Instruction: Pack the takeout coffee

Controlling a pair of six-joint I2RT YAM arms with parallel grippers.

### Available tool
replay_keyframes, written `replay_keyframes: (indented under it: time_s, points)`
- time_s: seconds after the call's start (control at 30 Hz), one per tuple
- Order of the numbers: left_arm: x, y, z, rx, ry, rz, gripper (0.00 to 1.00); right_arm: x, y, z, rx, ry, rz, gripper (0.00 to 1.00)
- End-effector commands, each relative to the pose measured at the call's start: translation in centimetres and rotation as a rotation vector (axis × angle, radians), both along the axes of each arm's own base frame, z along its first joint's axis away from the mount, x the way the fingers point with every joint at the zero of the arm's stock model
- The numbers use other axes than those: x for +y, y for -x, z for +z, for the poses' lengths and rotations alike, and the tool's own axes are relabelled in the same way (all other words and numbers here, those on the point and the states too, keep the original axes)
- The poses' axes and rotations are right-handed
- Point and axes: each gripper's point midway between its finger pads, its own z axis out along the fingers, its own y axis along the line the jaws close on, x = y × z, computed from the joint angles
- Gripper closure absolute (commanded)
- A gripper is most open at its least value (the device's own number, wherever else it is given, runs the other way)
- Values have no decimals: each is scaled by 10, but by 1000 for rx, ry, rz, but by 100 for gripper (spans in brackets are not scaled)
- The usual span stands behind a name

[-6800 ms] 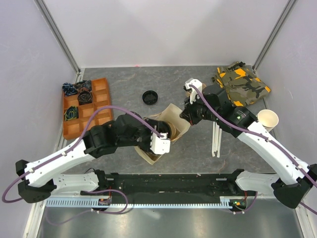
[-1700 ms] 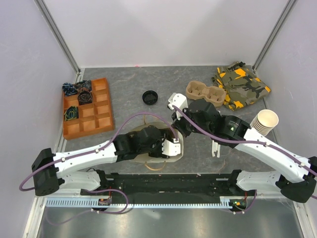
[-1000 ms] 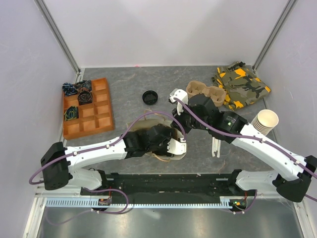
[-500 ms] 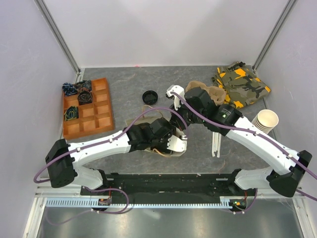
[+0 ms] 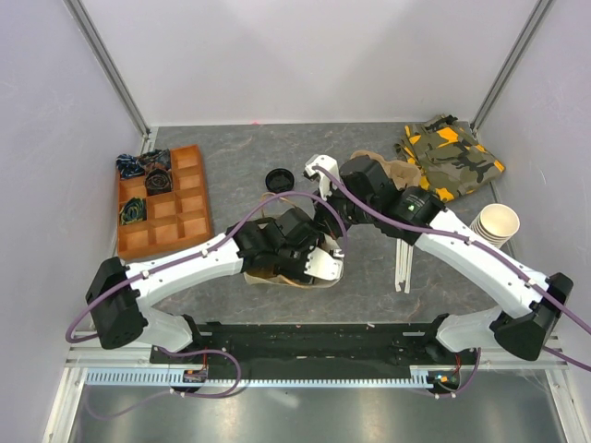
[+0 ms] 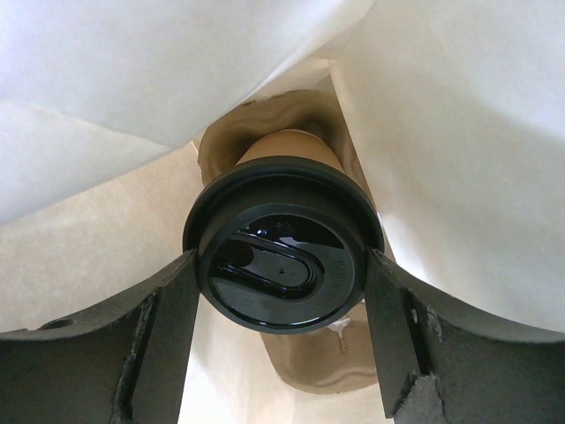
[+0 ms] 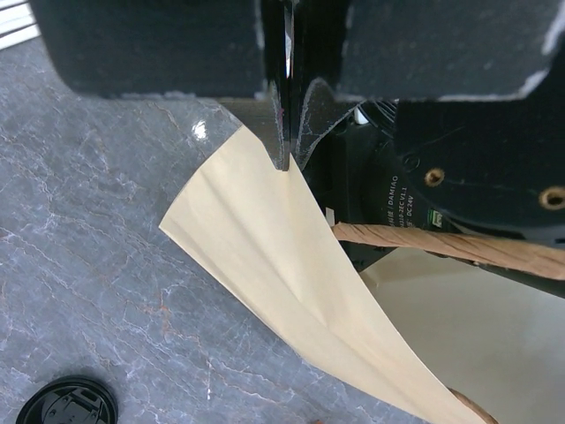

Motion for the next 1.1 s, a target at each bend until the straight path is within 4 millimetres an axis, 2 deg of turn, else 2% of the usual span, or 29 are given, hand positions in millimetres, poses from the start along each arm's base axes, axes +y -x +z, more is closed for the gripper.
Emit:
replay_keyframes:
  time_s: [0.0, 0.27, 0.43, 0.73, 0.87, 1.07]
  points:
    - [-1, -1, -19, 22, -15, -56, 79, 11, 2, 17, 1, -58, 42, 100]
    - [5, -3, -42, 48, -12, -56, 79, 10, -2, 14, 13, -53, 41, 100]
    - [9, -6, -44, 59, 5, -48, 73, 10, -6, 11, 20, -43, 32, 100]
    - [2, -11, -5, 3, 88, -46, 47, 10, -11, 11, 12, -35, 21, 100]
    - [-1, -13, 9, -19, 124, -43, 41, 11, -12, 9, 16, -31, 20, 100]
    - [-1, -11, 20, -32, 153, -50, 33, 12, -14, 10, 11, -30, 20, 100]
